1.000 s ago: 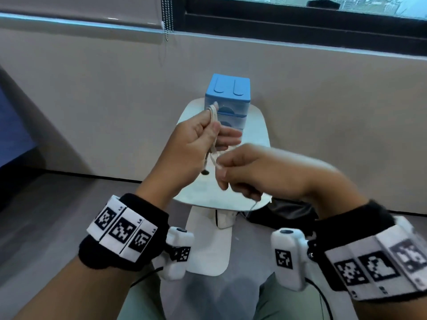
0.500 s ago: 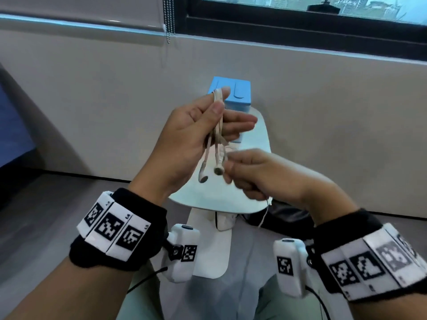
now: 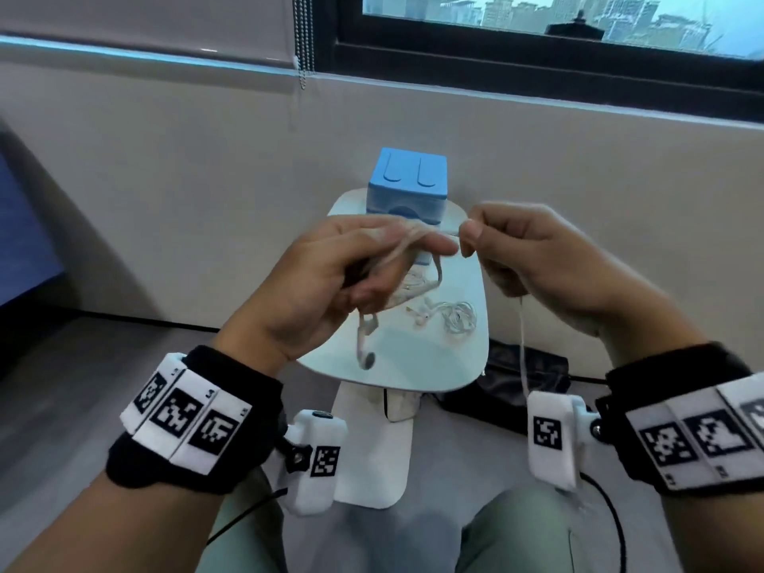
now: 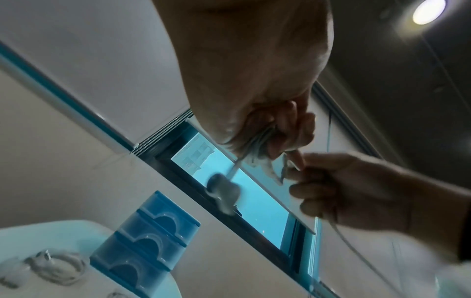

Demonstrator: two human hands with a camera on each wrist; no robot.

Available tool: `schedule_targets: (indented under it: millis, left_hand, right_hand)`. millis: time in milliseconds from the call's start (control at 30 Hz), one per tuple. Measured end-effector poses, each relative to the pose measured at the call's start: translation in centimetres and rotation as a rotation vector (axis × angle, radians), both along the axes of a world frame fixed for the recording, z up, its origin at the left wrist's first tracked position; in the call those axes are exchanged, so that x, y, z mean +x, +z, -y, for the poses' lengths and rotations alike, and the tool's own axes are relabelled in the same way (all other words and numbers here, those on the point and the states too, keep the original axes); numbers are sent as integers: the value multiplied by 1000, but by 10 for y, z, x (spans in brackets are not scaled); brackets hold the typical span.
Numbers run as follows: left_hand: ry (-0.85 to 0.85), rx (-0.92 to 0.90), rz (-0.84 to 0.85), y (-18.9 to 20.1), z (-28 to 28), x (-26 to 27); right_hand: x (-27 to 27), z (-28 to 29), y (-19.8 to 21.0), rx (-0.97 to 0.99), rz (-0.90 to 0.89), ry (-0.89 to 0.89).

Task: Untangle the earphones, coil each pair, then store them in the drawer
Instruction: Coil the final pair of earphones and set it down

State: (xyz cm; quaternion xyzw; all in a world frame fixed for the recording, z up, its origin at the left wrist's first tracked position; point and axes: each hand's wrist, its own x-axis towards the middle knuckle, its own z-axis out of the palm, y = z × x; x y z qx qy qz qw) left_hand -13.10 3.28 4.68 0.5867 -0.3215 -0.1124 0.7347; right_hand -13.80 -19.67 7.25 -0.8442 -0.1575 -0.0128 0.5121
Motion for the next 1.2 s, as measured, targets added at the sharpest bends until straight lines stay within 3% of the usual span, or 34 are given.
schedule_targets:
  millis: [167, 267, 367, 433, 533, 600, 700, 767, 867, 1000, 1067, 1200]
  left_hand:
    - [88, -317, -97, 6, -1, 7]
    - [195, -348, -127, 6, 5, 16]
    - [344, -177, -49, -2, 9, 25]
    - [408, 29, 20, -10, 11, 27]
    - [363, 285, 82, -16, 11, 20]
    - [295, 351, 94, -17, 11, 15]
    - [106, 269, 68, -19, 13, 9]
    - [-8, 147, 17, -21, 14, 7]
    - [-67, -67, -41, -18, 14, 7]
    - [-27, -206, -37, -18, 16, 14]
    - [21, -250, -62, -21, 19, 14]
    - [51, -293, -93, -26, 18, 16]
  right_hand:
    - [-6, -16, -47, -44, -160, 61]
    - [-13, -30, -57, -279, -165, 122]
    - [-23, -42, -43, -527, -102, 211]
    - [-29, -50, -23, -565, -40, 222]
    - [-31, -50, 14, -534, 124, 163]
    - [-28, -43, 34, -529, 275, 95]
    - [-16, -29, 47, -382, 403, -3]
    - [-4, -23, 38, -203, 398, -39]
    - [8, -24, 7, 176, 164, -20]
    - [3, -39, -19, 642, -169, 48]
    - [2, -45, -24, 694, -215, 59]
    - [0, -52, -22, 435, -74, 64]
